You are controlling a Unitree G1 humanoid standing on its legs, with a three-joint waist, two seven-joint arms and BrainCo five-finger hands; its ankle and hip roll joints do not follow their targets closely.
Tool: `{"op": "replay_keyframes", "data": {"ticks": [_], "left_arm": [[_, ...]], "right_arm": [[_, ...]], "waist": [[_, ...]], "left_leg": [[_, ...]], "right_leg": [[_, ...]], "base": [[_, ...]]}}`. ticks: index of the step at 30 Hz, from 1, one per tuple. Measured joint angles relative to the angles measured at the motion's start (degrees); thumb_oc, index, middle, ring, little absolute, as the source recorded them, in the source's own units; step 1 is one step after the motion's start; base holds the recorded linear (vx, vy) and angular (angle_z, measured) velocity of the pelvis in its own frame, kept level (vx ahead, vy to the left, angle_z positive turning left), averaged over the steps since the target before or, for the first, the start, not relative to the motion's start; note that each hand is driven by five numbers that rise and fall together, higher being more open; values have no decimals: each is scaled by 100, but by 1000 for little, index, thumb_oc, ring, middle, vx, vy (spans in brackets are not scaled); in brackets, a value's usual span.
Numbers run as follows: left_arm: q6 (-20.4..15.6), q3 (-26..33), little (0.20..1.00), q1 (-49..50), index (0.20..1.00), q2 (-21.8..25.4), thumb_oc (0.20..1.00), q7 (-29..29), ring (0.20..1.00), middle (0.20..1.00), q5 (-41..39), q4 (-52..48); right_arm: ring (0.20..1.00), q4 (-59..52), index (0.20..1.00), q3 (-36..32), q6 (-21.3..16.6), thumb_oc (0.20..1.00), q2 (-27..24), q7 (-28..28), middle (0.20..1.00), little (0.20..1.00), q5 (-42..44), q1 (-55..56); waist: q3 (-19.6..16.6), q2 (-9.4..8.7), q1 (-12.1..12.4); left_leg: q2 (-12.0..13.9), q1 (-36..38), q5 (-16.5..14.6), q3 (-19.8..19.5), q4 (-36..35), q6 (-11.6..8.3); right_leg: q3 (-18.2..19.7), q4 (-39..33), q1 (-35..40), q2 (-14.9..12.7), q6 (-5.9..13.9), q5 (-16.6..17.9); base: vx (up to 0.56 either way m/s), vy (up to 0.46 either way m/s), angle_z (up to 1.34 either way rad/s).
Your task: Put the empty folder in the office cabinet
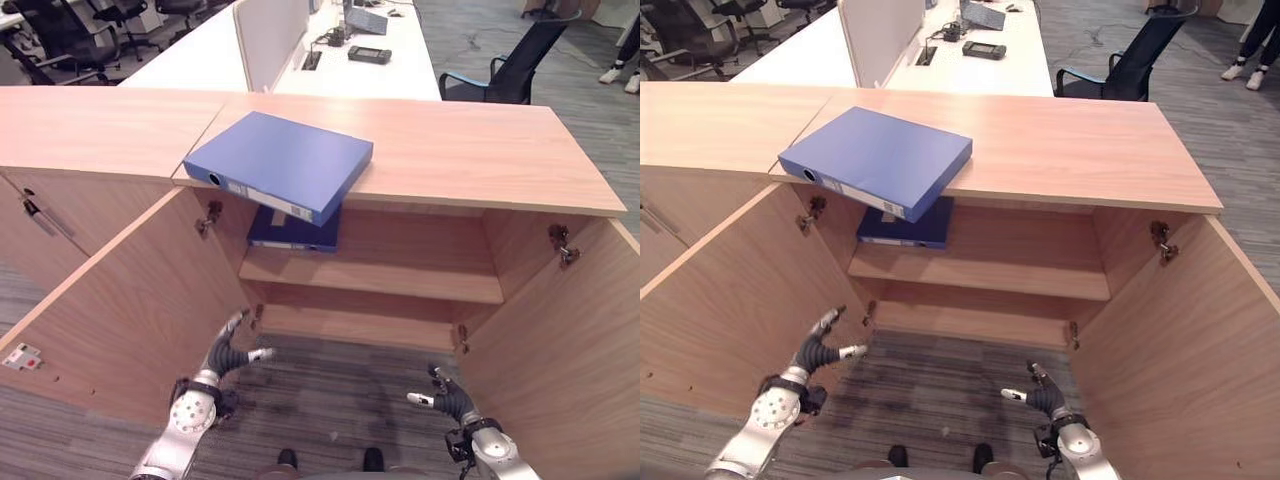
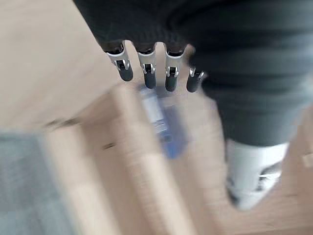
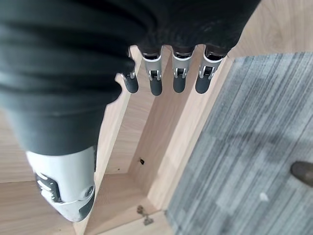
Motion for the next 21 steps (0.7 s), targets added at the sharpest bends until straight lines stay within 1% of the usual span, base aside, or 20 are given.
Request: {"op": "replay_keyframes", "data": {"ticks": [1, 3, 5, 6, 7, 9, 11, 12, 13, 15, 19, 21], "left_arm": [[-115, 118, 1000, 23, 1000, 13, 1000, 84, 1000, 1000, 98, -296], [-171, 177, 1000, 26, 1000, 71, 1000, 163, 1000, 1000, 168, -568], [-174, 226, 1000, 57, 1000, 297, 1000, 190, 1000, 1000, 418, -1019], [-244, 281, 1000, 71, 1000, 422, 1000, 226, 1000, 1000, 526, -1319], [-349, 381, 1000, 60, 1000, 441, 1000, 333, 1000, 1000, 648, -1549], [-416, 430, 1000, 38, 1000, 446, 1000, 416, 1000, 1000, 658, -1650], [-412, 476, 1000, 33, 1000, 557, 1000, 429, 1000, 1000, 881, -1789], [-416, 529, 1000, 33, 1000, 713, 1000, 462, 1000, 1000, 1096, -1964], [-464, 617, 1000, -7, 1000, 909, 1000, 624, 1000, 1000, 1355, -2177], [-467, 681, 1000, -147, 1000, 1148, 1000, 712, 1000, 1000, 1692, -2368], [-533, 784, 1000, -394, 1000, 1212, 1000, 950, 1000, 1000, 2019, -2761], [-581, 780, 1000, -631, 1000, 1381, 1000, 1086, 1000, 1000, 2247, -2779]], "right_arm": [[1000, 9, 1000, -1, 0, 1000, 2, -1, 1000, 1000, 0, 3], [1000, 43, 1000, 2, -4, 1000, 31, -1, 1000, 1000, 1, -15], [1000, 130, 1000, 13, -27, 1000, 68, -3, 1000, 1000, 3, -24], [1000, 221, 1000, 13, -32, 1000, 84, -6, 1000, 1000, 5, -21], [1000, 234, 1000, 16, -26, 1000, 86, -23, 1000, 1000, 6, 26], [1000, 233, 1000, 21, -26, 1000, 104, -51, 1000, 1000, 7, 27], [1000, 233, 1000, 26, -28, 1000, 115, -52, 1000, 1000, 8, -4], [1000, 233, 1000, 28, -32, 1000, 115, -54, 1000, 1000, 9, -15], [1000, 234, 1000, 27, -43, 1000, 114, -60, 1000, 1000, 14, -11], [1000, 237, 1000, 75, -80, 1000, 115, -61, 1000, 1000, 60, -26], [1000, 395, 1000, 213, -142, 1000, 124, -70, 1000, 1000, 213, -44], [1000, 412, 1000, 229, -141, 1000, 123, -70, 1000, 1000, 214, -32]], "waist": [[-7, 1, 23], [-14, 6, 63], [-11, -3, 111], [-20, -17, 120], [-23, -7, 135], [-31, 2, 137], [-30, 2, 145], [-27, -4, 146], [-34, 11, 151], [-34, 15, 161], [-47, 36, 151], [-39, 51, 146]], "left_leg": [[-3, -2, -2, -18, 0, 2], [-8, -8, 0, -28, 1, 3], [-8, -21, 5, -53, 4, -2], [-9, -37, 8, -67, 16, -4], [-17, -40, 7, -109, 1, -3], [-29, -42, 13, -138, 13, 5], [-31, -63, 23, -156, 30, 3], [-30, -68, 25, -166, 31, -1], [-34, -61, 28, -176, 7, 4], [-35, -76, 31, -184, 11, 1], [-41, -64, 5, -186, 3, -29], [-43, -67, 30, -183, 43, 3]], "right_leg": [[-11, 0, 10, -4, 7, -10], [-17, 0, 6, -9, 8, -10], [-44, 2, 2, -4, 8, -9], [-66, 2, -5, -5, 9, -8], [-115, 0, 14, -21, 19, -18], [-135, 0, 20, -31, 23, -23], [-146, 1, 11, -31, 23, -22], [-159, 1, 9, -30, 23, -22], [-161, 1, 21, -36, 25, -36], [-168, 1, 11, -35, 26, -36], [-166, 0, 16, -42, 22, -42], [-165, 1, 19, -42, 26, -39]], "base": [[1, -25, 5], [-15, -31, 3], [-35, -19, 5], [0, -24, 13], [40, -24, 17], [6, -19, 10], [24, -7, 2], [3, -18, 6], [0, -14, 5], [2, -11, 3], [24, -4, 0], [32, -2, -1]]}}
